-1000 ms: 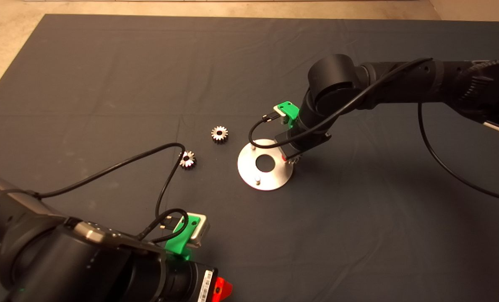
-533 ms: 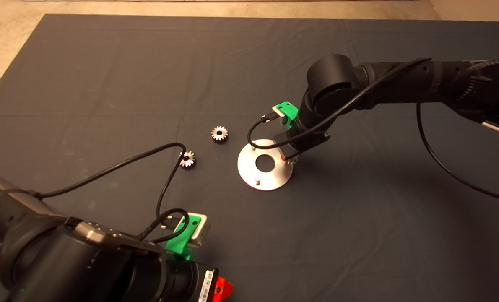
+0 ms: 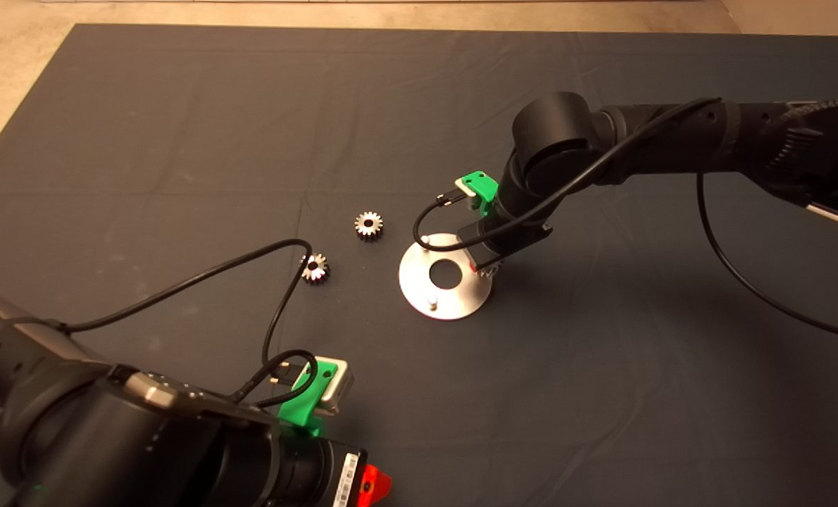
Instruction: Install three planetary gears onto the carrier pins
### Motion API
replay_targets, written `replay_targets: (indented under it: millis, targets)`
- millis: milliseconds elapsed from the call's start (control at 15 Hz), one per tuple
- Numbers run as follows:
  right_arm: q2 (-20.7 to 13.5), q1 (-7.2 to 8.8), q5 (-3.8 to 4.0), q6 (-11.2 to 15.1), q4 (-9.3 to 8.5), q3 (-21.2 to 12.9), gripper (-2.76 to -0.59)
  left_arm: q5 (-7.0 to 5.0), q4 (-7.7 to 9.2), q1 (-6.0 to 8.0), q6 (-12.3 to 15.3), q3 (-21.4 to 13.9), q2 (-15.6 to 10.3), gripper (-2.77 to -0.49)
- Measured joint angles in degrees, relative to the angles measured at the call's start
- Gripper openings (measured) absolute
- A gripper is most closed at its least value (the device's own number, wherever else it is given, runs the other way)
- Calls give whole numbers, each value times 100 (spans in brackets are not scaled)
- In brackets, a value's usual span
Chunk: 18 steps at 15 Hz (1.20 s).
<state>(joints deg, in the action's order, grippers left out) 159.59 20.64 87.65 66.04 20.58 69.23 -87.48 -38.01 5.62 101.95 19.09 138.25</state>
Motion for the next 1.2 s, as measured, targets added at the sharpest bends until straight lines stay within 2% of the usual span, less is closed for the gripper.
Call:
replay_targets:
  millis: [1200]
  targets:
    - [-2,-5,2,-4,0,39,-234,0,0,1,-1,0,0,-77]
